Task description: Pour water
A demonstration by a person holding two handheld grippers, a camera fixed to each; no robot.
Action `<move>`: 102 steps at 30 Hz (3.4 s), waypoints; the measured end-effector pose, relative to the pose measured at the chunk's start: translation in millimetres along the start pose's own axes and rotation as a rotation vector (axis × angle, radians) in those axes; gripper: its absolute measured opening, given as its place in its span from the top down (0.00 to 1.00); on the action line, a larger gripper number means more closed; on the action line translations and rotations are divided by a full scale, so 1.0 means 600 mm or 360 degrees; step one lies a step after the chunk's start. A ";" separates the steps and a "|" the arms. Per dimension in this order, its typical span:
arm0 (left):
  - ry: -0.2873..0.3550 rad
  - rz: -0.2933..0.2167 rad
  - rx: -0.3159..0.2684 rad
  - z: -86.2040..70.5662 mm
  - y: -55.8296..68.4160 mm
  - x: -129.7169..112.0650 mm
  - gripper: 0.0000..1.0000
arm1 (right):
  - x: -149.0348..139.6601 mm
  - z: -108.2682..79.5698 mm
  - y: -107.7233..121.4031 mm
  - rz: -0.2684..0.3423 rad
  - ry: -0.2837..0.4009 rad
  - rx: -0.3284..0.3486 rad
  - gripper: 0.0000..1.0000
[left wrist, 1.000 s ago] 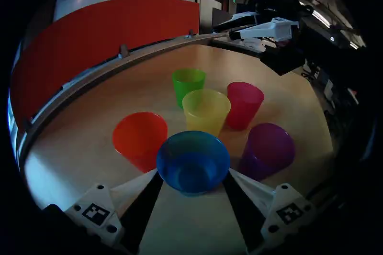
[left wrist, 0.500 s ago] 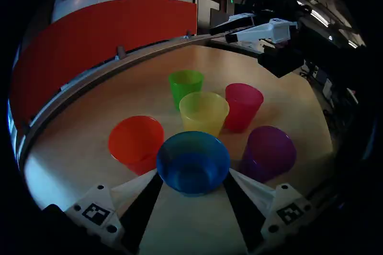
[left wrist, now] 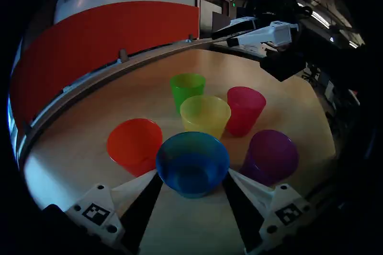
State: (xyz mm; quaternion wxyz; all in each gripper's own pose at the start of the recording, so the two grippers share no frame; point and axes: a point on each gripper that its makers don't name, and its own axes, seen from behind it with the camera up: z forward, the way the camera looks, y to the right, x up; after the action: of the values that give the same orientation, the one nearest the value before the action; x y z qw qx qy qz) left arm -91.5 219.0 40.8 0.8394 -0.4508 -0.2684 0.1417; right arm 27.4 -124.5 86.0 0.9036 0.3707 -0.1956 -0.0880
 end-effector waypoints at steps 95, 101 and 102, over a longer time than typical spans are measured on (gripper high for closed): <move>0.0395 -0.0160 0.0248 -0.156 -0.083 0.082 0.18 | -0.135 0.178 0.017 -0.0108 -0.0435 0.0069 0.09; 0.0407 -0.0171 0.0257 -0.161 -0.086 0.085 0.18 | -0.111 0.168 0.020 -0.0088 -0.0372 0.0049 0.09; 0.0410 -0.0170 0.0260 -0.162 -0.086 0.087 0.18 | -0.106 0.164 0.019 -0.0086 -0.0360 0.0047 0.09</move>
State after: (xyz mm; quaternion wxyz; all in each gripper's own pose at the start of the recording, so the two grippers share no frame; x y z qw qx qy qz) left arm 7.1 149.1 56.9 0.9071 -0.3807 -0.1696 0.0591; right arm -71.4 -159.7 139.4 0.8675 0.3768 -0.2876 -0.1506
